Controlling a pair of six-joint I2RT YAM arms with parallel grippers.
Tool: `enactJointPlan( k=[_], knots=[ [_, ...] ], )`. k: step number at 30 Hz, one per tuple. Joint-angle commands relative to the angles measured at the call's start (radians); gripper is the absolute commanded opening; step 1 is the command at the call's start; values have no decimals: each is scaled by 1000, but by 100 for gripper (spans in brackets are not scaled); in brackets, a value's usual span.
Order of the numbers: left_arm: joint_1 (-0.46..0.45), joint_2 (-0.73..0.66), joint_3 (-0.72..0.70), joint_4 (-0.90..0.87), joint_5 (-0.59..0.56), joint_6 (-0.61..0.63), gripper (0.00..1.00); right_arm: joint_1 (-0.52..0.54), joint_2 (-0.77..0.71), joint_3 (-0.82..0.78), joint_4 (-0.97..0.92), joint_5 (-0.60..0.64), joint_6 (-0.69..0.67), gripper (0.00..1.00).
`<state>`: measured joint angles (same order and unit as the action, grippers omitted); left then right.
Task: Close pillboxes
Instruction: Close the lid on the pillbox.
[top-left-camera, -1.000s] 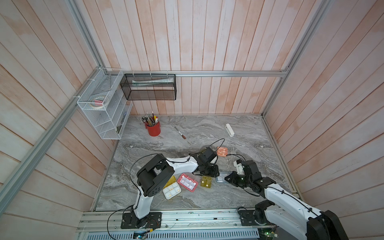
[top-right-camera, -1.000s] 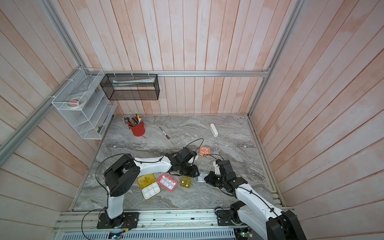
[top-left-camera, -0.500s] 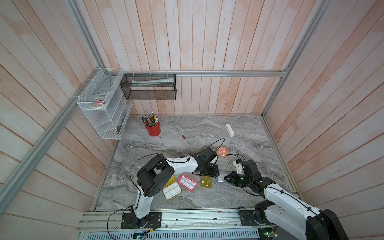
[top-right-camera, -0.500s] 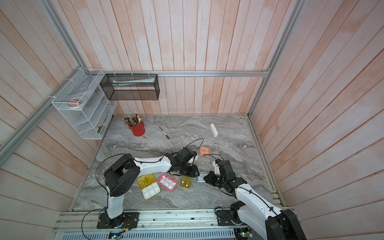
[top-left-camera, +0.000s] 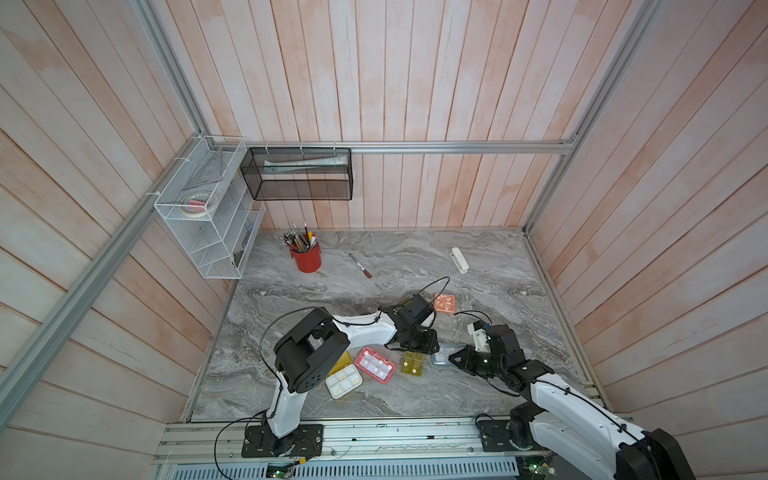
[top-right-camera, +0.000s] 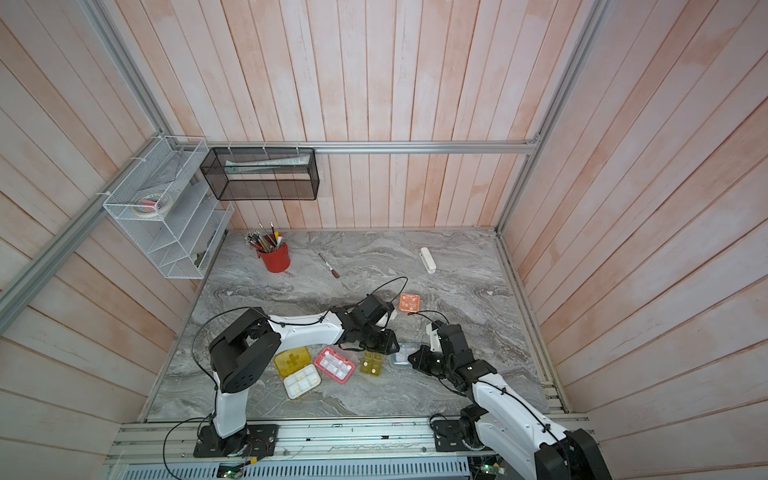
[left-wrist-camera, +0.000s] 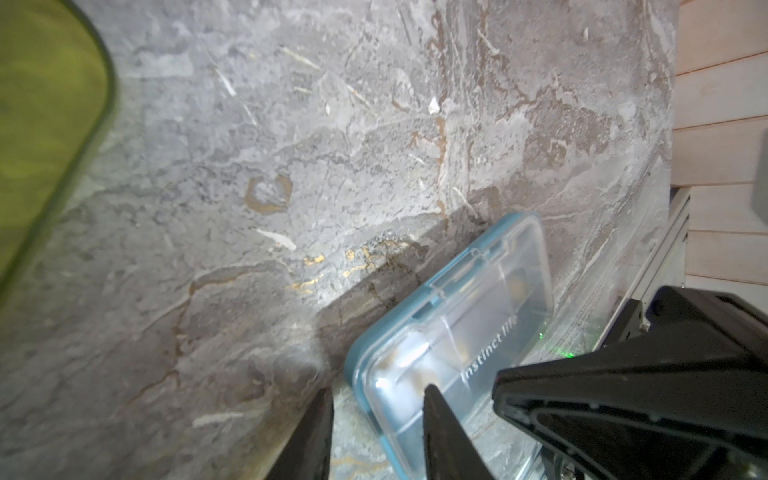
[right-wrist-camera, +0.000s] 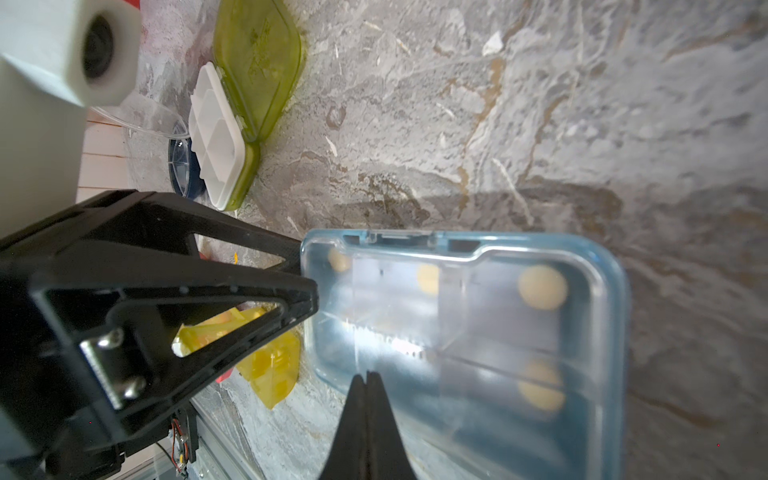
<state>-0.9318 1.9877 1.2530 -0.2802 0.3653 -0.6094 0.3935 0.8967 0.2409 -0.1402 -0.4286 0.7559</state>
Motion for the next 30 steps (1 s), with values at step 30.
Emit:
enactJointPlan(
  k=[30],
  knots=[
    [-5, 26, 31, -22, -9, 19, 38, -5, -2, -25, -208, 150, 39, 0]
  ],
)
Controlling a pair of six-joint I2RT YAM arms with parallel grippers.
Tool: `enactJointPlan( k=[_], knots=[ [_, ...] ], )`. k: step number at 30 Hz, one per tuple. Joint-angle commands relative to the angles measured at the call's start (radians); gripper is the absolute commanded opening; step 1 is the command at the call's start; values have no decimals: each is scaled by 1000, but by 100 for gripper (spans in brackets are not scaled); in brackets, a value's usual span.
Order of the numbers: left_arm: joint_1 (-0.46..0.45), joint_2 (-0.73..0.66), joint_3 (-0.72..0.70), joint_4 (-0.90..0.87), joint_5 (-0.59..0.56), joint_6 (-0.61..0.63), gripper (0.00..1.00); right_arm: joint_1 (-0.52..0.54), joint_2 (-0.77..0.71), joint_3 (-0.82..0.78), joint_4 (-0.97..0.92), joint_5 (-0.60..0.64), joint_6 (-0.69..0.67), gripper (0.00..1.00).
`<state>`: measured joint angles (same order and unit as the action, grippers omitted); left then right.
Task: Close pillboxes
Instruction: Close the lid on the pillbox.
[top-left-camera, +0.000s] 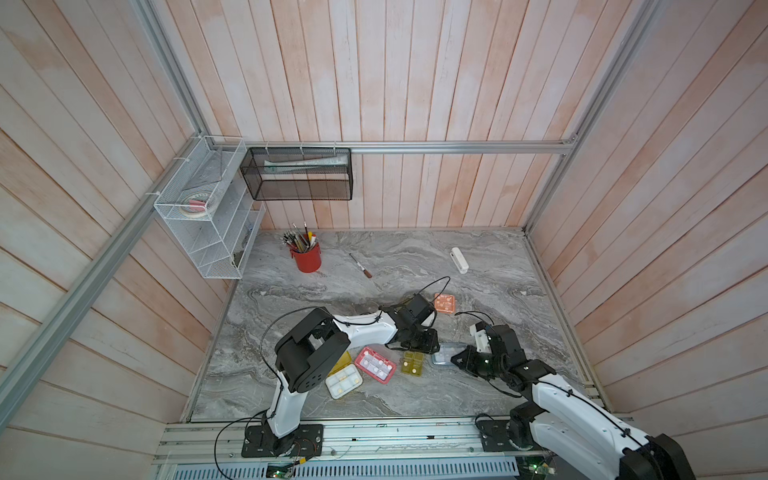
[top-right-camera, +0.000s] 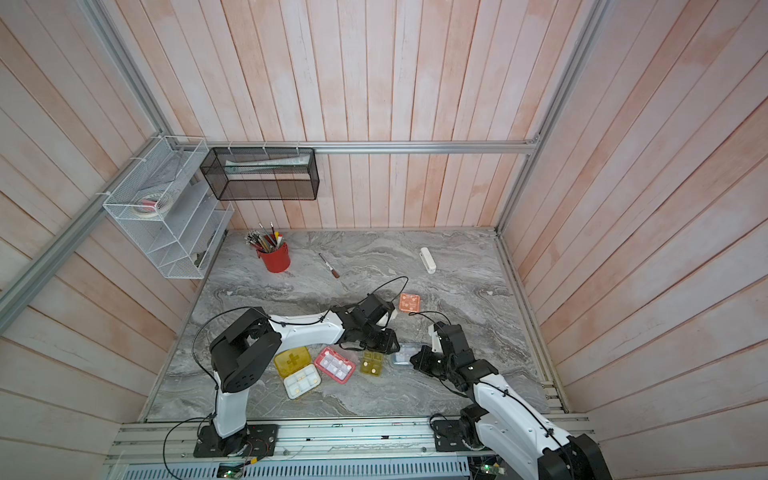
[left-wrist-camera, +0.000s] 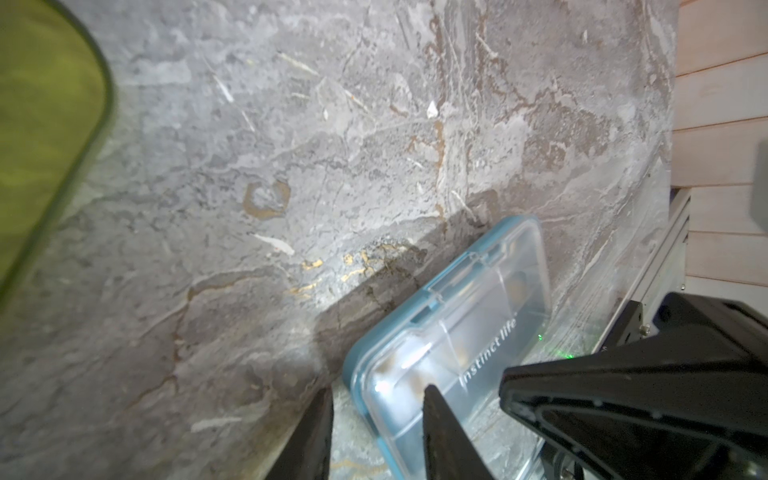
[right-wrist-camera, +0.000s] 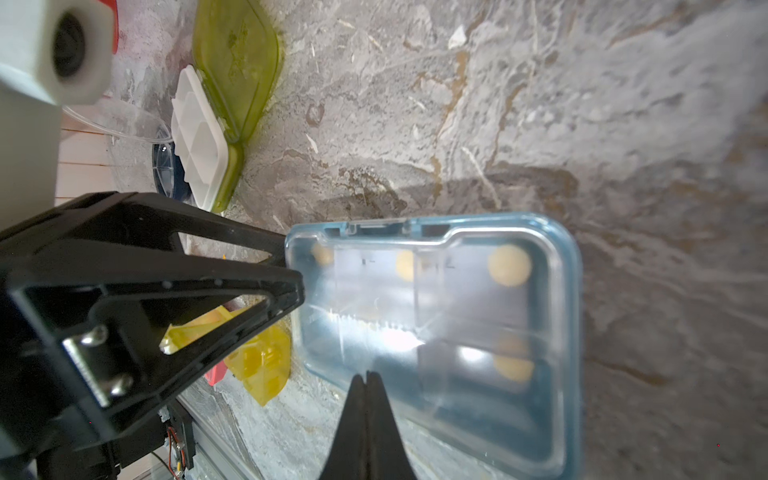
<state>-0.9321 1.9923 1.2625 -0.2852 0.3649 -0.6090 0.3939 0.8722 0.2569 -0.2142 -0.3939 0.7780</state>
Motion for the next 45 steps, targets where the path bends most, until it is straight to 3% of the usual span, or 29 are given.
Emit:
enactJointPlan(
  k=[1, 8, 15, 22, 27, 39, 45],
  knots=[
    [-5, 21, 21, -17, -7, 18, 38, -5, 29, -38, -130, 115, 16, 0],
    [-6, 11, 20, -9, -4, 15, 41, -6, 47, 5, -87, 66, -4, 1],
    [-6, -2, 44, -12, -12, 15, 51, -6, -26, 110, -95, 51, -21, 24],
    [-5, -15, 45, -6, -9, 14, 52, -6, 0, 150, -150, 66, -44, 29],
    [-5, -14, 25, 3, -4, 8, 52, -6, 36, 168, -220, 154, -62, 48],
    [-8, -8, -5, 37, 17, -12, 52, -6, 86, 171, -222, 199, -49, 78],
    [-8, -5, 0, 40, 19, -12, 52, -6, 77, 170, -228, 208, -39, 79]
  ],
)
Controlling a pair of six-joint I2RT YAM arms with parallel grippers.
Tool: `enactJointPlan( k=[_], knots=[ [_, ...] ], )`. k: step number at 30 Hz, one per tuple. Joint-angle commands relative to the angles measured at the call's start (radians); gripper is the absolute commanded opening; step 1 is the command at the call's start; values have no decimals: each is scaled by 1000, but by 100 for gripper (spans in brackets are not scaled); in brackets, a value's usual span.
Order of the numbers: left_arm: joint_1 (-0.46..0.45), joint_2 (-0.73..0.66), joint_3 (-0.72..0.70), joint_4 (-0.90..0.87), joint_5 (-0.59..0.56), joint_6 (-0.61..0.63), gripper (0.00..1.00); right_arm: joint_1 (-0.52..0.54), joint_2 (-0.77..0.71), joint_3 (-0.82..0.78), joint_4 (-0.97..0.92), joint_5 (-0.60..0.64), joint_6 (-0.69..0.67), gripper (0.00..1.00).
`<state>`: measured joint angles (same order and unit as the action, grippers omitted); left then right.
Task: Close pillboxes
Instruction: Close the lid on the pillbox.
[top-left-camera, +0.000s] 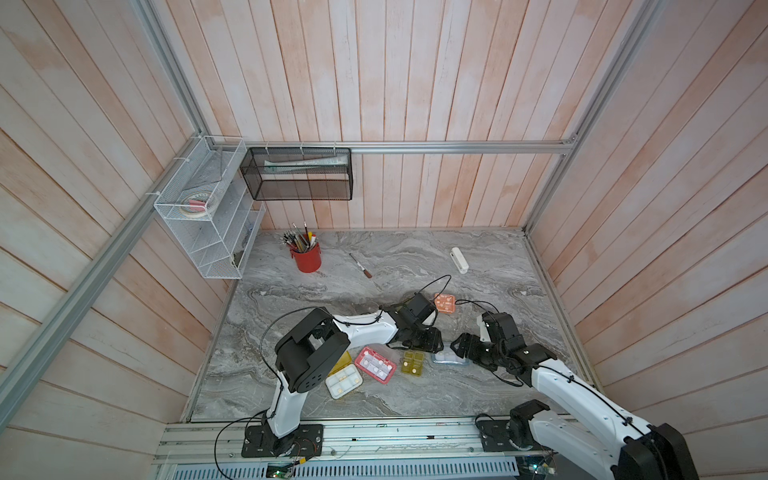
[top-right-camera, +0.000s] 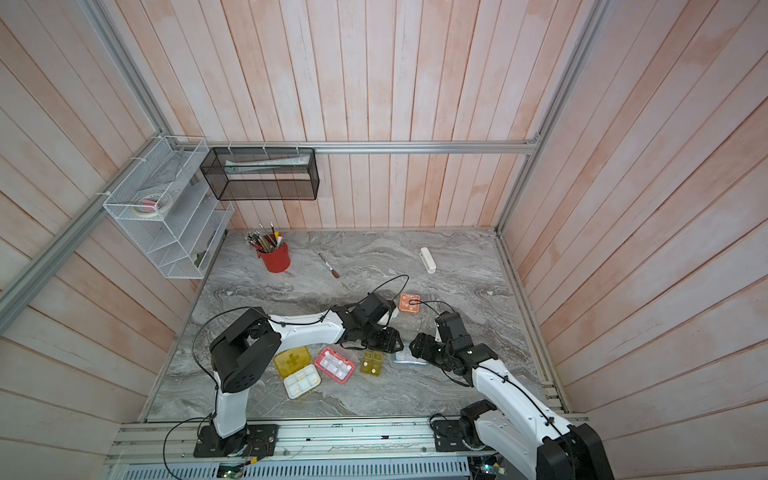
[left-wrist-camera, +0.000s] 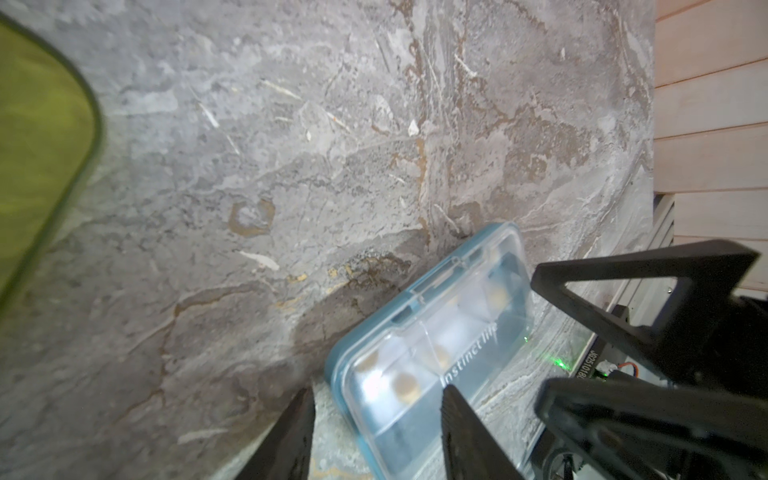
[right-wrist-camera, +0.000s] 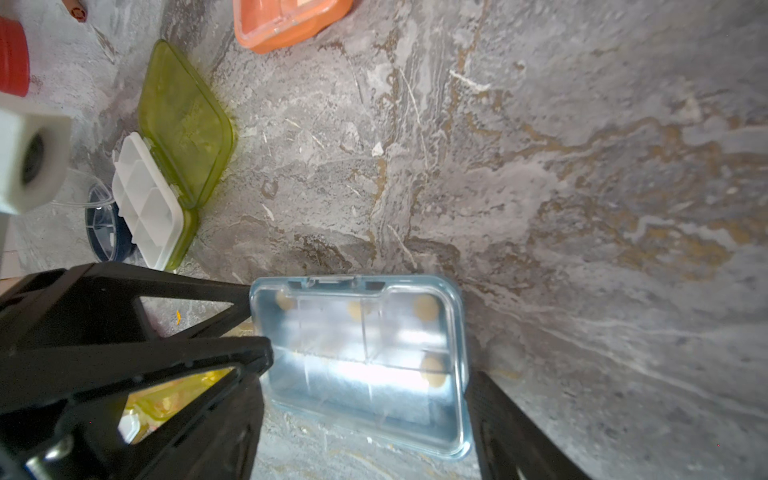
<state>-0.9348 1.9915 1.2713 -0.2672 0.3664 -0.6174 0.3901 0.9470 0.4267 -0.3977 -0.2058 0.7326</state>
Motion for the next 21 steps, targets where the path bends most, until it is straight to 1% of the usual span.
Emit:
enactJointPlan(
  k=[1, 5, 8, 13, 21],
  knots=[
    [-6, -4, -9, 23, 18, -5, 52, -2, 3, -3, -42, 14, 7, 79],
    [-6, -3, -10, 29, 26, -11, 52, -2, -12, -47, -4, -37, 27, 79],
    [-7, -5, -14, 38, 35, -17, 52, -3, -54, -103, 51, -79, 62, 79],
    [-9, -4, -16, 45, 40, -19, 52, -2, -88, -116, 61, -88, 66, 79],
    [-11, 6, -31, 56, 43, -24, 51, -2, -79, -138, 76, -101, 58, 72]
  ],
)
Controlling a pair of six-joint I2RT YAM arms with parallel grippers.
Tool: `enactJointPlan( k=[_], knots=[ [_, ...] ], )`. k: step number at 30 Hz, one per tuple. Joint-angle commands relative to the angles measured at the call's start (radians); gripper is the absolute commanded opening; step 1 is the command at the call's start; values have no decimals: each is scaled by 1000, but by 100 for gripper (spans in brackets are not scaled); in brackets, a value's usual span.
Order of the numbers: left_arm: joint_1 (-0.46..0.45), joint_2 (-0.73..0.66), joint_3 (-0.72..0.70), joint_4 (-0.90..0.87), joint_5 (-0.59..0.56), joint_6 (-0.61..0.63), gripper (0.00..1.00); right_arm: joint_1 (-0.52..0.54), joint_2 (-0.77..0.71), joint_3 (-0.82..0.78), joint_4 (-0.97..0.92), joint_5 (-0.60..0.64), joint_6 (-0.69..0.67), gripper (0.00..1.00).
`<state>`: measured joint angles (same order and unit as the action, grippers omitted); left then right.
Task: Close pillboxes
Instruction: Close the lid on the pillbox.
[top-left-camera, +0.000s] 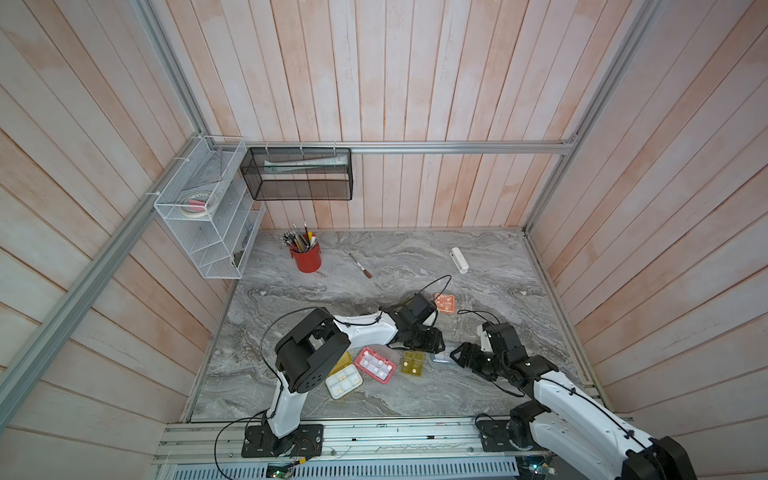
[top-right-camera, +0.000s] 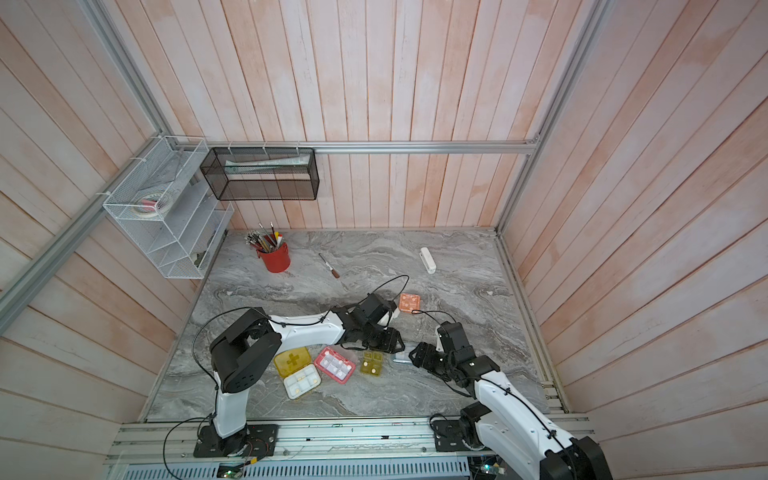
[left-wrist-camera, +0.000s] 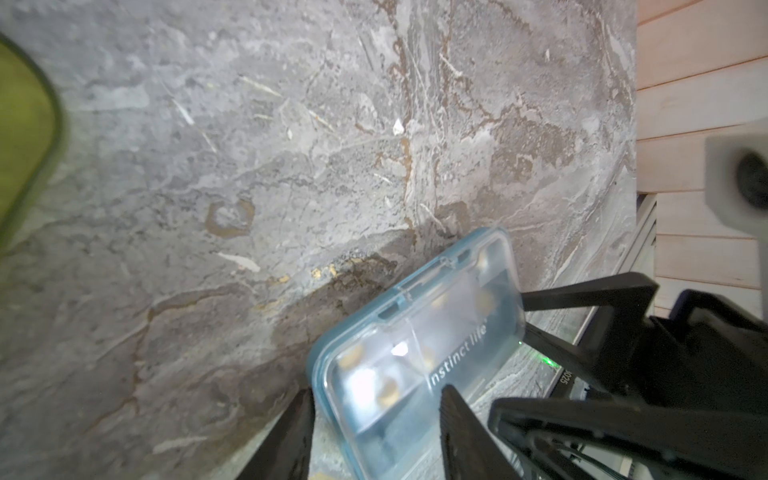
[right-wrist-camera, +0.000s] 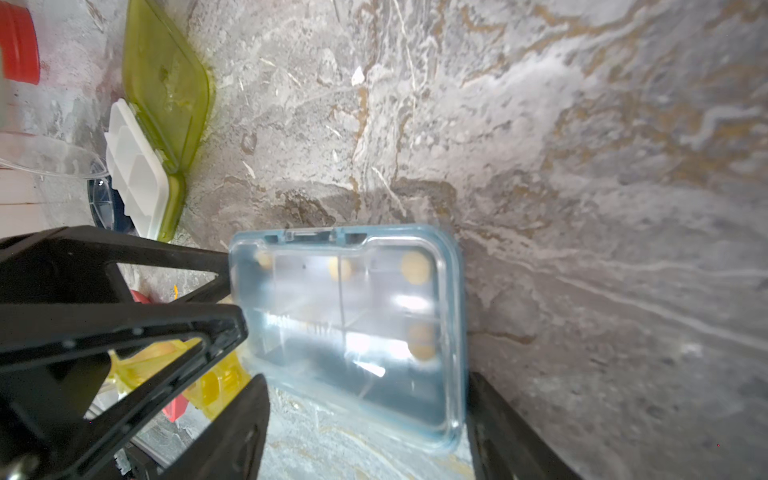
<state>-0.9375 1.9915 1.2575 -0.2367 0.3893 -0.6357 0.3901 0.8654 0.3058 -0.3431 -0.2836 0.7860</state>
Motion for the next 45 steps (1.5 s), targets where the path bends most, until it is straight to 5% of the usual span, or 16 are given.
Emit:
enactJointPlan(
  k=[1, 14, 35, 45],
  knots=[
    [-9, 6, -22, 25, 20, -5, 50, -2, 6, -22, 24, -24, 4, 72],
    [-9, 18, -25, 21, 17, 2, 48, -2, 38, -40, 22, 26, -2, 61],
    [-9, 26, -15, -15, -15, 28, 48, -2, 74, 0, -15, 137, -8, 66],
    [-9, 31, -7, -18, -13, 33, 47, -2, 125, 3, 14, 125, -23, 59]
  ],
)
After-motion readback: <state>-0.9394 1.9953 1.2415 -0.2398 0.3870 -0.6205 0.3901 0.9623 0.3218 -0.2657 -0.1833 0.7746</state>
